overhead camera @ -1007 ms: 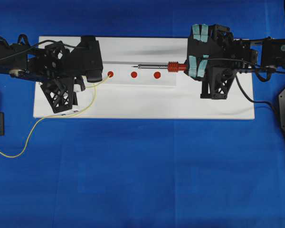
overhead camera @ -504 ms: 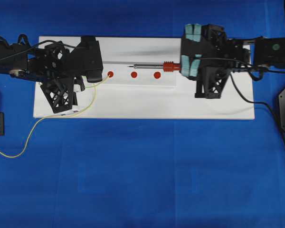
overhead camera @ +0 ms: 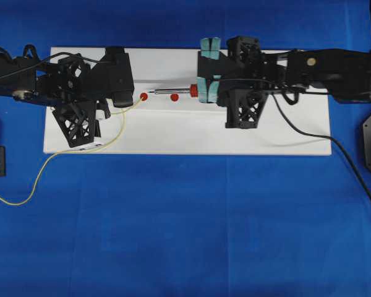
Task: Touch the tip of the soldering iron to the tip of the solder at the mark.
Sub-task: 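Move iron tip leftward toward solder tip near the left red dot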
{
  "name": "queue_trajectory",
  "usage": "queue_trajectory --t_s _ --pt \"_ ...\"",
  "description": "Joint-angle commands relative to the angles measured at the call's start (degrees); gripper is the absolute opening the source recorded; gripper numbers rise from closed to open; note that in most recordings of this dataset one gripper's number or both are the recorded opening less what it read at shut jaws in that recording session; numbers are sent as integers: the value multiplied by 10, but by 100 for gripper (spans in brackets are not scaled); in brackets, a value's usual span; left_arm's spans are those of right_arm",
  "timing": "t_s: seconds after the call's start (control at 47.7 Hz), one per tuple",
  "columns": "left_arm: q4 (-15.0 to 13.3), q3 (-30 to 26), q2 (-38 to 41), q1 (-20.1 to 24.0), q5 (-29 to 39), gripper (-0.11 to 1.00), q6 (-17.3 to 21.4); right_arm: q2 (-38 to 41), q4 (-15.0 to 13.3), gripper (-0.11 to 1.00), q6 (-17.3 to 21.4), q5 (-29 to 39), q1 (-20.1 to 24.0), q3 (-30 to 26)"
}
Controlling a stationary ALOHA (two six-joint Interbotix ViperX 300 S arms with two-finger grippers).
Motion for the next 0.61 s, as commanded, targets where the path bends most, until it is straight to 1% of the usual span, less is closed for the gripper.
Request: queue_trajectory --t_s 0.0,0.168,0.587 --pt "0 -7 -5 1 -3 2 0 1 -1 7 -1 -3 2 -21" --pt "0 -7 -6 1 -3 2 1 18 -1 7 -2 -2 4 -26" --pt "-1 -7 -5 1 -3 2 1 19 -1 7 -3 -2 6 -25"
